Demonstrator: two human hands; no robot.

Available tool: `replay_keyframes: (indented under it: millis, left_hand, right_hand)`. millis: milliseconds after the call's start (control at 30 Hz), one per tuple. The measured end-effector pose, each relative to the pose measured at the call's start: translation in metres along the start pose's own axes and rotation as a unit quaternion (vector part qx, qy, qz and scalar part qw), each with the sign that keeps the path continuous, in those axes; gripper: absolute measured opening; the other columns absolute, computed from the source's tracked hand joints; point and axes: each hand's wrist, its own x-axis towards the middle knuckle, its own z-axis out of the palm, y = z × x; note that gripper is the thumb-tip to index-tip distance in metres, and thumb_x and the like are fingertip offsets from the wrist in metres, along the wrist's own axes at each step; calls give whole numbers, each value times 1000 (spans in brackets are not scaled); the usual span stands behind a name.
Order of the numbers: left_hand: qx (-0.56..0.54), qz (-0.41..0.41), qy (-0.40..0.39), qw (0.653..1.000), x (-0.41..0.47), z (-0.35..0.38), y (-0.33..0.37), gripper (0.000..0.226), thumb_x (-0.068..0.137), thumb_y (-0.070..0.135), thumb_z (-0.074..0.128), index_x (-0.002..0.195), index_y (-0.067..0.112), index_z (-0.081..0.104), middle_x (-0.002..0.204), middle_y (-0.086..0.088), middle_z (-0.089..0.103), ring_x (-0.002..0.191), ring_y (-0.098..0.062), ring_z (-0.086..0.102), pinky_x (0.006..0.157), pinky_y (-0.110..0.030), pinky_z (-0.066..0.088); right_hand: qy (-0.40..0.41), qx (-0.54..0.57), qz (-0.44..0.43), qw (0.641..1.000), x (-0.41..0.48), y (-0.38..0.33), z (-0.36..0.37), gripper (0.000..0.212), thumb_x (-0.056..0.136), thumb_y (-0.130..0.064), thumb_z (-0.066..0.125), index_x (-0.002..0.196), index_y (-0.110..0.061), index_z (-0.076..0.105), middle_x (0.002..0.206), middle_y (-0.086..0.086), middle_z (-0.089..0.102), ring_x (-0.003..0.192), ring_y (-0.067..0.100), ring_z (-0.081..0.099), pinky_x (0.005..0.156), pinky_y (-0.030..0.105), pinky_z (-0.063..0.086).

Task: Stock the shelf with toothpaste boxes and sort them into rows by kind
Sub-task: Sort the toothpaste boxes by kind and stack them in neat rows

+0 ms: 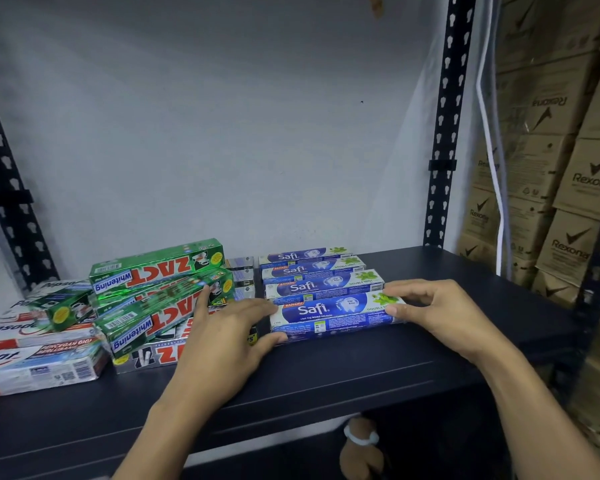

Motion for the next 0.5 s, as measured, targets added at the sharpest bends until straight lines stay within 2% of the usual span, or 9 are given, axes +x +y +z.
replay_keyframes:
  millis: [233, 333, 400, 500]
  left_hand:
    - [-11, 6, 24, 1000, -6, -2, 2, 43, 89, 58, 61, 126, 37, 63, 131, 22, 61, 126, 2, 53, 124, -52, 3]
    - [-21, 14, 85, 996, -15, -6, -1, 35, 91, 49, 64, 122, 33, 66, 129, 16, 62, 124, -5, 55, 122, -56, 14]
    - [-22, 12, 131, 991, -22, -11, -5, 29, 94, 43, 63, 119, 29, 68, 130, 10, 62, 123, -10, 56, 120, -58, 20]
    - [-26, 2, 215, 976, -33, -22, -21, 22, 95, 32, 64, 113, 21, 71, 130, 2, 62, 123, -18, 56, 113, -59, 30]
  right_hand:
    - [25, 10, 13, 1000, -5, -11, 3, 22, 80, -18, 82, 101, -25, 79, 105, -17, 75, 100, -3, 68, 98, 28, 52]
    - [97, -22, -20, 995, -6, -19, 12, 17, 84, -23, 80, 98, -32, 78, 102, -17, 75, 97, -4, 68, 94, 27, 53]
    - [122, -81, -65, 987, -3, -27, 24, 17, 86, -24, 78, 99, -34, 77, 106, -18, 72, 99, -3, 66, 92, 23, 52]
    - [80, -163, -136, 974, 9, -53, 50, 21, 87, -27, 76, 107, -32, 76, 113, -18, 68, 105, -1, 62, 95, 19, 47]
